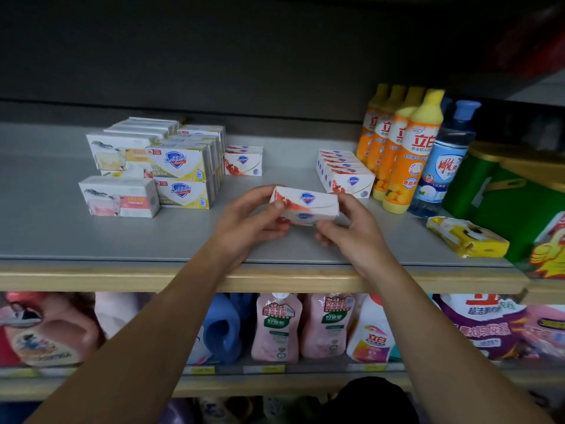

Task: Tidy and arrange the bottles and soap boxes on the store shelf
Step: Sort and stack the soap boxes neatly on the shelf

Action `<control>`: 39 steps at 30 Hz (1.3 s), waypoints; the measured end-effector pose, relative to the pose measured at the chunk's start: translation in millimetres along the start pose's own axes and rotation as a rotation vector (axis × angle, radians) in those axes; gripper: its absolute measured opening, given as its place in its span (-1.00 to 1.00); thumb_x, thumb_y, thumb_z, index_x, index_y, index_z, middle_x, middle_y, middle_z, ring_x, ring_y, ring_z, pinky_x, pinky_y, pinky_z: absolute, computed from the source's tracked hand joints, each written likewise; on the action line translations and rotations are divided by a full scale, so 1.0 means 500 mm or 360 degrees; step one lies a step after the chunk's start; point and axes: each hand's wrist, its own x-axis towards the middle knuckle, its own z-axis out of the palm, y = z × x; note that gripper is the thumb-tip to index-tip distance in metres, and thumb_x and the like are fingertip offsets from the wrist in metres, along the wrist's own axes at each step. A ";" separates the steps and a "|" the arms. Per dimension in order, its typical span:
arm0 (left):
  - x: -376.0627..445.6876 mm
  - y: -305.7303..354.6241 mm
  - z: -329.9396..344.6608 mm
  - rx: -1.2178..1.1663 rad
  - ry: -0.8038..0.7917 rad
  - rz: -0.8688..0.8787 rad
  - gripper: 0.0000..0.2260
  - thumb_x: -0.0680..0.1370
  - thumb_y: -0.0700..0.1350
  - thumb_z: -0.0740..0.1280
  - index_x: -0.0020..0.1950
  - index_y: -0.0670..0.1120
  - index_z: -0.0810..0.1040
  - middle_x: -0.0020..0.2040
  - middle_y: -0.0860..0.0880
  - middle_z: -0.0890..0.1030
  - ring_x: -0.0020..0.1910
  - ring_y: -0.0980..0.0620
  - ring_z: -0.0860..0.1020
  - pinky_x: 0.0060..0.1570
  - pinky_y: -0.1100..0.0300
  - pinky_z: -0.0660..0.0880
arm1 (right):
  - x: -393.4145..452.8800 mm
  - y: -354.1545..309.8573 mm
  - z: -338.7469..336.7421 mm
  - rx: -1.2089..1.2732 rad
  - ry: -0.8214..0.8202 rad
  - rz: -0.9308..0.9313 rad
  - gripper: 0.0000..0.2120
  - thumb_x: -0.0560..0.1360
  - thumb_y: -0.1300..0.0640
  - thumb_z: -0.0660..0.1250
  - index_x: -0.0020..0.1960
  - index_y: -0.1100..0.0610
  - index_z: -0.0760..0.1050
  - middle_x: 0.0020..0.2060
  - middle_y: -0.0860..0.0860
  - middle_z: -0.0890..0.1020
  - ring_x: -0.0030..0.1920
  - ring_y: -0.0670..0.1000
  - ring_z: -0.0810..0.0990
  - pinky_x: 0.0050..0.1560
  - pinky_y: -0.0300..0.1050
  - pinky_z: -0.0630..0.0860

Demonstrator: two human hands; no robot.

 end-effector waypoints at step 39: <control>0.044 -0.023 0.048 0.2040 0.0155 0.0637 -0.61 0.47 -0.10 0.45 0.30 -0.04 0.57 0.18 -0.06 0.60 0.14 -0.10 0.50 0.14 0.23 0.33 | -0.002 -0.001 -0.196 -0.1943 -0.0232 0.0272 -0.41 0.57 -0.30 0.10 0.48 0.01 0.30 0.45 0.03 0.36 0.43 0.11 0.32 0.35 0.01 0.31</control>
